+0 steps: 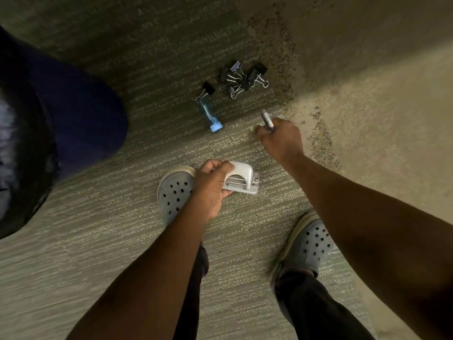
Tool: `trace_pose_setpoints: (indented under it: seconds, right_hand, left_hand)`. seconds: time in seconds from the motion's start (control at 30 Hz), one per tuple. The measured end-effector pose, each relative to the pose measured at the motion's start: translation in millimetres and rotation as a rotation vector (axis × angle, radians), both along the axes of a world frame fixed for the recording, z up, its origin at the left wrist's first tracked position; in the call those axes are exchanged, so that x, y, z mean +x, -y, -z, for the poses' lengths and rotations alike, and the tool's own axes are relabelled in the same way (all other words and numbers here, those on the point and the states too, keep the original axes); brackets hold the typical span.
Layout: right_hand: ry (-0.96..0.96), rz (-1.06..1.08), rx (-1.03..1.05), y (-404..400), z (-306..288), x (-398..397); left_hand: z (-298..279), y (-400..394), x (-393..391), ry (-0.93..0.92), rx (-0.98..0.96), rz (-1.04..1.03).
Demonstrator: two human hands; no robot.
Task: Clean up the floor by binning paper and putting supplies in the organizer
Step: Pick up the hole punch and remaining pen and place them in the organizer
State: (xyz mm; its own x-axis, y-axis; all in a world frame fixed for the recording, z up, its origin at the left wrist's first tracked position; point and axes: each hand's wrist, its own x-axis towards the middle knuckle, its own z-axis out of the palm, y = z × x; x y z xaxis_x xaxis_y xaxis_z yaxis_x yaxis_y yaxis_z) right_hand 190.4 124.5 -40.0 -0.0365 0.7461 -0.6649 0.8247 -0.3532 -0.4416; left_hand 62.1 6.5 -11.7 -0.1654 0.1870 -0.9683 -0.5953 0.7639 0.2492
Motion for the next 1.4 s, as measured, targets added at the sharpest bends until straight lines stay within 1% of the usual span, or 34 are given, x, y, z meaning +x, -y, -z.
trace_pose_setpoints:
  seconds: [0.03, 0.13, 0.3, 0.33, 0.4, 0.47, 0.57, 0.63, 0.73, 0.8, 0.9, 1.03, 1.13, 1.2, 1.27, 1.4]
  right_hand:
    - [-0.001, -0.077, 0.037, -2.4, 0.0, -12.5]
    - [0.048, -0.264, 0.147, -5.9, 2.0, -56.9]
    - [0.157, -0.495, 0.093, -0.5, 12.6, -108.0]
    - [0.178, -0.483, 0.068, 0.1, 12.6, -109.9]
    - [0.166, -0.386, -0.029, 3.0, 6.6, -104.3]
    - [0.089, -0.28, -0.101, 11.3, -8.2, -84.7]
    - [0.003, -0.232, -0.197, 26.1, -49.9, -36.8]
    - [0.001, -0.2, -0.244, 27.4, -90.0, -6.3]
    - [-0.021, -0.091, -0.244, 14.3, -167.6, 23.4]
    - [-0.062, -0.116, -0.208, 2.3, -227.7, 32.0]
    - [-0.128, -0.176, -0.098, -20.4, -327.4, 34.7]
    - [-0.206, -0.096, 0.054, -46.6, -466.4, 35.4]
    - [-0.282, -0.035, 0.187, -51.3, -557.3, 38.0]
    - [-0.341, 0.009, 0.264, -55.2, -608.5, 38.9]
    - [-0.388, 0.039, 0.297, -59.3, -652.0, 39.0]
    - [-0.452, 0.049, 0.315, -68.5, -722.3, 34.5]
  left_hand:
    - [-3.1, 3.4, -7.8, -0.006, 0.011, -0.01]
    - [-8.8, 8.9, -30.7, -0.113, -0.009, 0.001]
    - [-23.1, 13.2, -64.1, -0.181, 0.023, 0.065]
    - [-28.0, 13.6, -68.1, -0.179, 0.041, 0.073]
    - [-42.0, 15.3, -74.0, -0.174, 0.068, 0.086]
    - [-63.5, 18.7, -77.2, -0.131, 0.103, 0.084]
    - [-108.7, 25.5, -73.7, -0.029, 0.138, 0.049]
    - [-145.7, 29.2, -65.1, 0.028, 0.144, 0.043]
    - [-210.2, 24.5, -47.5, 0.095, 0.172, 0.044]
    - [-259.5, 15.4, -35.4, 0.104, 0.21, 0.04]
    - [-346.3, -8.1, -21.3, 0.028, 0.272, 0.077]
    - [-474.5, -44.5, -13.2, -0.07, 0.345, 0.038]
    - [-570.7, -61.6, -12.6, -0.138, 0.419, 0.03]
    - [-624.1, -66.3, -13.1, -0.174, 0.458, 0.023]
    - [-669.0, -67.6, -13.7, -0.187, 0.486, -0.002]
    - [-732.9, -60.2, -17.9, -0.214, 0.535, -0.071]
